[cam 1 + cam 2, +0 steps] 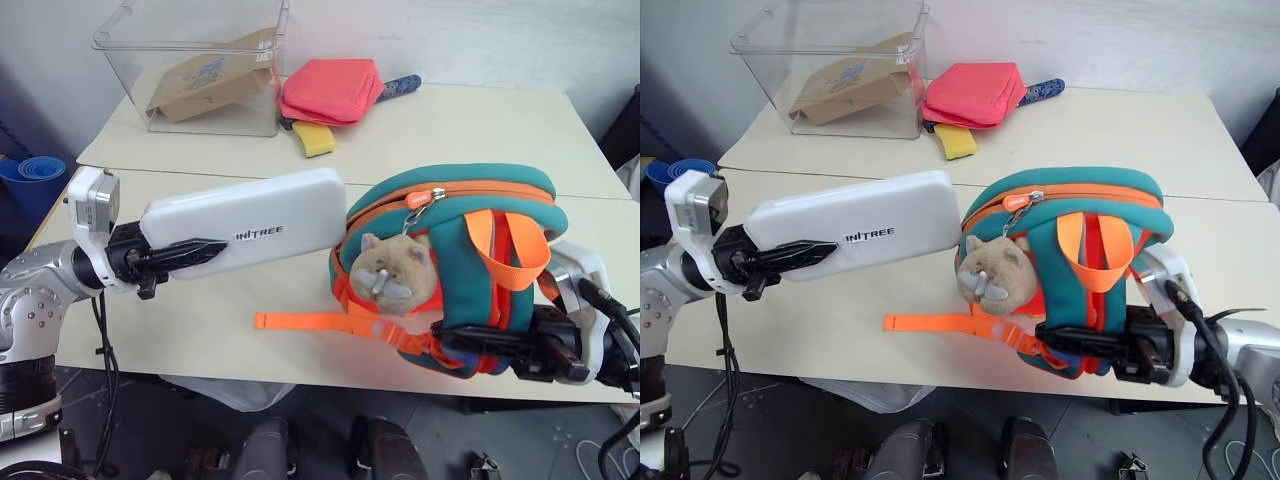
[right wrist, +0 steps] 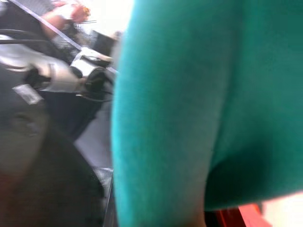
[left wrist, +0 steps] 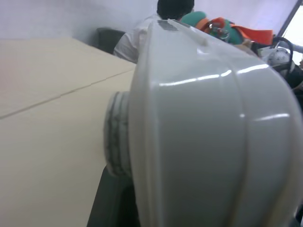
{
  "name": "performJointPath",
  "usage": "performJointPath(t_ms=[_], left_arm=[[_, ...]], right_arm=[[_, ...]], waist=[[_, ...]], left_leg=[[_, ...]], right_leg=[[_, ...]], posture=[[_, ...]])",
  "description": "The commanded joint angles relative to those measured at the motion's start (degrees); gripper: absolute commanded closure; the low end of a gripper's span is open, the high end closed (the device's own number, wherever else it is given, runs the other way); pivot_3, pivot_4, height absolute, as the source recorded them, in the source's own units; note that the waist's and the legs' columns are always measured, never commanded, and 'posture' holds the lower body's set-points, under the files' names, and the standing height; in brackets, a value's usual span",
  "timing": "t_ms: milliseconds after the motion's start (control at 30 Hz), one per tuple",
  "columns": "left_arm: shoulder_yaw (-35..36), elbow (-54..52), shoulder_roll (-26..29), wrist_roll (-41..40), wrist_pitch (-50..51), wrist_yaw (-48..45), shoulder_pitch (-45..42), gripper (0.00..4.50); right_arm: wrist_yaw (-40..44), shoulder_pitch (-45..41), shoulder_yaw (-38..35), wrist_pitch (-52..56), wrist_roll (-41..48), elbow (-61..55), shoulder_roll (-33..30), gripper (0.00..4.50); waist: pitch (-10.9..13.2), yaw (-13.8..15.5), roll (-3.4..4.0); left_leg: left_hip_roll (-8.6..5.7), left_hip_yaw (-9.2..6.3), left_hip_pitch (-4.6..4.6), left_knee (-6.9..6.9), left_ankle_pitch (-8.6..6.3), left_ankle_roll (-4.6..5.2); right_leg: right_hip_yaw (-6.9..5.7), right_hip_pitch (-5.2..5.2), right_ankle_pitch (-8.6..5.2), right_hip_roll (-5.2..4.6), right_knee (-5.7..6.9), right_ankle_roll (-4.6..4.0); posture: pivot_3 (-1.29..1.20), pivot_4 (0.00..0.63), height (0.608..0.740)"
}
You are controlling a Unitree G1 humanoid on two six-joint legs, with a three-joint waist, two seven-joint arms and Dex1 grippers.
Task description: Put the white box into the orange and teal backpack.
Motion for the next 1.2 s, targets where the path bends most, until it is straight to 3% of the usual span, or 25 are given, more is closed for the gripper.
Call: performJointPath(t_ms=[33,233,500,600,733,933,1100,1200], left_arm=[[-1.70,-4.42,-0.70,-2.08,-0.43,-0.57,-1.70,3.29],[-7.09,-2.50,-5.96,3.48,-6.11,3.26,-8.34,3.29],[-28.66,4.31,-9.52,21.49,-9.75,0.57,-24.70,3.29],[-35.35,11.09,-16.72,27.23,-9.89,3.25,-32.96,3.29],[-40.41,23.08,-30.75,34.32,-15.28,8.85,-39.13,3.29],[-39.63,28.06,-39.82,37.68,-21.04,12.59,-38.30,3.29],[-34.40,25.44,-36.48,35.55,-21.05,11.14,-36.21,1.75],[-28.64,24.41,-31.86,30.83,-23.86,4.80,-34.50,0.92]], right_arm=[[0.90,-1.55,0.58,-1.79,-2.34,0.52,1.40,4.47],[1.49,-1.66,1.16,-1.51,-4.04,0.32,2.69,4.47],[2.38,-4.49,3.45,-2.98,-8.39,2.01,3.58,4.47],[2.93,-7.04,5.09,-3.84,-10.80,3.50,4.55,4.47],[3.59,-8.64,6.50,-4.18,-12.53,3.93,5.49,4.47],[3.48,-8.10,7.13,-4.78,-14.28,2.76,6.72,4.47],[1.90,-7.52,6.26,-5.64,-15.10,2.51,8.37,4.50],[0.85,-7.31,5.97,-6.86,-16.71,3.18,9.68,4.50]], waist=[[0.00,0.12,0.00],[0.02,0.48,-0.03],[0.06,0.41,-0.12],[0.07,0.63,-0.13],[0.07,1.26,-0.14],[0.07,1.21,-0.14],[0.07,0.94,-0.13],[0.08,-0.06,-0.11]], left_leg=[[0.00,0.02,-0.02,-0.02,0.00,-0.01],[0.00,0.05,-0.11,0.06,0.08,0.01],[-0.16,0.14,-0.13,0.13,0.15,0.19],[-0.16,0.15,-0.16,0.14,0.16,0.19],[-0.27,0.15,-0.27,0.26,0.20,0.39],[-0.23,0.12,-0.42,0.33,0.18,0.43],[-0.14,-0.09,-0.60,0.90,0.15,0.46],[-0.11,-0.14,-0.63,0.91,0.14,0.43]], right_leg=[[-0.01,-0.02,0.00,0.03,0.01,0.00],[-0.08,0.01,0.02,0.16,0.09,0.04],[-0.02,0.04,0.16,0.25,0.07,0.28],[-0.06,0.02,0.15,0.35,0.08,0.29],[-0.11,0.02,0.22,0.33,0.03,0.41],[-0.29,-0.08,0.24,0.27,0.02,0.45],[-0.32,-0.06,0.25,0.04,0.01,0.44],[-0.32,-0.07,0.25,-0.06,0.04,0.44]], posture=[[0.00,0.150,0.740],[0.00,0.150,0.740],[0.00,0.150,0.740],[0.00,0.150,0.740],[0.00,0.150,0.740],[0.00,0.150,0.740],[0.00,0.150,0.740],[0.00,0.150,0.740]])
